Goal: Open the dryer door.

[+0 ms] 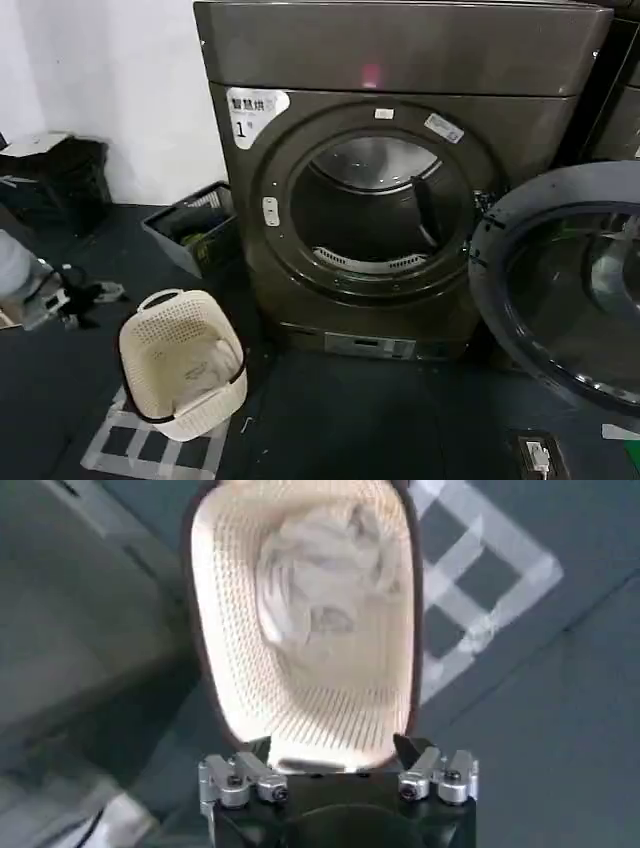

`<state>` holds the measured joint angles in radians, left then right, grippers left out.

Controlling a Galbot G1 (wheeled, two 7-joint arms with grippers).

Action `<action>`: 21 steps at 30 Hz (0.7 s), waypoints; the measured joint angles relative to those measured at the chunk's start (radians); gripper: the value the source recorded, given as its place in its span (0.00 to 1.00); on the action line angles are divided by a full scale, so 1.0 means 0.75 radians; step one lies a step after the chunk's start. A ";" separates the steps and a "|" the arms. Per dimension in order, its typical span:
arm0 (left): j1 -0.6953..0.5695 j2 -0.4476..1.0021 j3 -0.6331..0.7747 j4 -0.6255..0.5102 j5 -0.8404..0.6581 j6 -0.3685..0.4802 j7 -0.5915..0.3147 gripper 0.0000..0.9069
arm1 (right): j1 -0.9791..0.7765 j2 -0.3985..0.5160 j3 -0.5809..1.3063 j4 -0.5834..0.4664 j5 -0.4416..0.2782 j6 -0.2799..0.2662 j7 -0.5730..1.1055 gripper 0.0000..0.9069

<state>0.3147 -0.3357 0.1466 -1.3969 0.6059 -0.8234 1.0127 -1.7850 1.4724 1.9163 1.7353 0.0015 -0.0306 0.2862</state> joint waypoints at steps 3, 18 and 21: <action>0.012 0.008 0.021 -0.023 -0.074 0.000 0.034 1.00 | 0.000 0.000 -0.002 0.002 -0.001 0.002 0.000 1.00; 0.010 -0.003 0.111 -0.134 -0.078 0.000 0.056 1.00 | -0.001 0.018 -0.012 -0.004 0.003 0.029 -0.006 1.00; 0.016 0.005 0.120 -0.136 -0.084 0.000 0.054 1.00 | 0.003 0.020 -0.006 -0.006 0.019 0.030 -0.009 1.00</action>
<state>0.3267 -0.3322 0.2364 -1.4990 0.5431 -0.8235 1.0536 -1.7828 1.4874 1.9117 1.7310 0.0158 -0.0080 0.2794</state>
